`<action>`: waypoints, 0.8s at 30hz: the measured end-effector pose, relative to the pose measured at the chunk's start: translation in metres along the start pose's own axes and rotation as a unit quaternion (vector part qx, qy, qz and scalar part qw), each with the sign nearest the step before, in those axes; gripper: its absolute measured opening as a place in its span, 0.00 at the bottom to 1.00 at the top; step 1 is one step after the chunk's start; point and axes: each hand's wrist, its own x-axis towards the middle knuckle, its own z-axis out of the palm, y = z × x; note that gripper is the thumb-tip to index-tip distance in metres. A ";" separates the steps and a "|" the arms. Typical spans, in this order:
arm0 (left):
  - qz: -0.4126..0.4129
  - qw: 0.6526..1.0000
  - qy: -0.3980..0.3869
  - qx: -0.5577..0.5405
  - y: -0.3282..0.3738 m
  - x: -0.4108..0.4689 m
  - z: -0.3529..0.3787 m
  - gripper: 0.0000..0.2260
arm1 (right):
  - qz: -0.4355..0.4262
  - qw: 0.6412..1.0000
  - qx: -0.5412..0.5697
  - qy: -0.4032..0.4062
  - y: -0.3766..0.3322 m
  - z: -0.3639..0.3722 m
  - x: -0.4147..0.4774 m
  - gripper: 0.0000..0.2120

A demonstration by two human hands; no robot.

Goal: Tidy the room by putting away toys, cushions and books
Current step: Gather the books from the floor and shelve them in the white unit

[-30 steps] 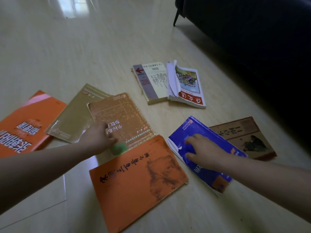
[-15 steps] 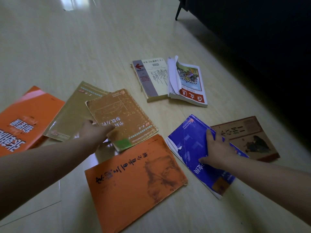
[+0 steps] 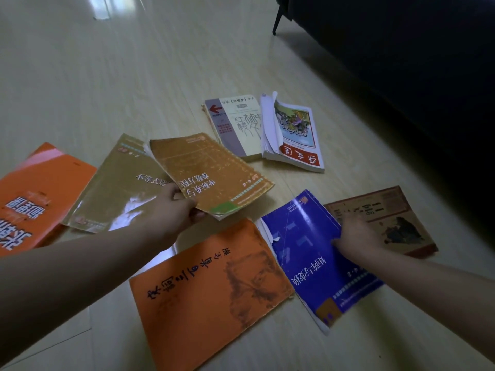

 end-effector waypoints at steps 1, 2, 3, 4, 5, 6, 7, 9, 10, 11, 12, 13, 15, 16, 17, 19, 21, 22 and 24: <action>0.000 1.000 -0.009 -0.002 0.001 -0.005 0.003 0.12 | 0.007 1.000 0.022 0.005 0.001 0.000 0.000 0.17; 0.000 1.000 -0.016 0.005 0.001 -0.010 0.005 0.11 | 0.010 0.999 0.045 0.013 0.003 0.000 -0.001 0.12; 0.003 1.000 -0.024 0.014 0.002 -0.015 0.007 0.10 | 0.005 0.997 0.070 0.025 0.004 -0.002 -0.001 0.09; 0.009 0.999 -0.033 0.029 0.001 -0.018 0.007 0.08 | -0.008 0.995 0.097 0.038 0.005 -0.006 -0.001 0.08; 0.016 0.998 -0.043 0.040 0.001 -0.021 0.007 0.07 | -0.025 0.991 0.122 0.053 0.004 -0.011 -0.003 0.07; 0.020 0.997 -0.051 0.049 0.000 -0.022 0.007 0.07 | -0.045 0.986 0.145 0.074 0.003 -0.017 -0.005 0.07; 0.022 0.997 -0.061 0.051 0.001 -0.024 0.006 0.08 | -0.062 0.979 0.166 0.099 0.001 -0.024 -0.006 0.07; 0.020 0.996 -0.081 0.043 0.001 -0.025 0.004 0.09 | -0.091 0.963 0.214 0.138 -0.004 -0.038 -0.010 0.06; 0.019 0.995 -0.093 0.039 0.001 -0.026 0.003 0.10 | -0.100 0.953 0.246 0.148 -0.007 -0.045 -0.013 0.06; 0.021 0.994 -0.106 0.033 0.003 -0.027 0.002 0.10 | -0.104 0.942 0.280 0.155 -0.010 -0.050 -0.013 0.05; 0.028 0.992 -0.120 0.027 0.005 -0.028 0.001 0.10 | -0.105 0.930 0.312 0.162 -0.015 -0.054 -0.014 0.04; 0.037 0.990 -0.134 0.022 0.008 -0.030 0.001 0.09 | -0.106 0.920 0.338 0.168 -0.019 -0.055 -0.012 0.04; 0.058 0.987 -0.150 0.018 0.016 -0.033 0.000 0.10 | -0.101 0.904 0.383 0.160 -0.032 -0.052 -0.013 0.04; 0.067 0.986 -0.154 0.019 0.020 -0.034 -0.002 0.10 | -0.099 0.896 0.410 0.143 -0.039 -0.049 -0.015 0.04; 0.077 0.983 -0.163 0.023 0.023 -0.036 -0.005 0.10 | -0.096 0.886 0.437 0.122 -0.046 -0.044 -0.018 0.04; 0.087 0.978 -0.186 0.045 0.026 -0.039 -0.012 0.10 | -0.099 0.868 0.480 0.075 -0.058 -0.034 -0.028 0.04; 0.083 0.974 -0.197 0.077 0.021 -0.045 -0.023 0.10 | -0.112 0.857 0.503 0.006 -0.065 -0.027 -0.043 0.04; 0.076 0.974 -0.194 0.090 0.017 -0.047 -0.029 0.10 | -0.115 0.854 0.507 -0.030 -0.068 -0.022 -0.050 0.05; 0.048 0.976 -0.182 0.111 0.006 -0.051 -0.040 0.10 | -0.102 0.849 0.511 -0.082 -0.069 -0.011 -0.059 0.08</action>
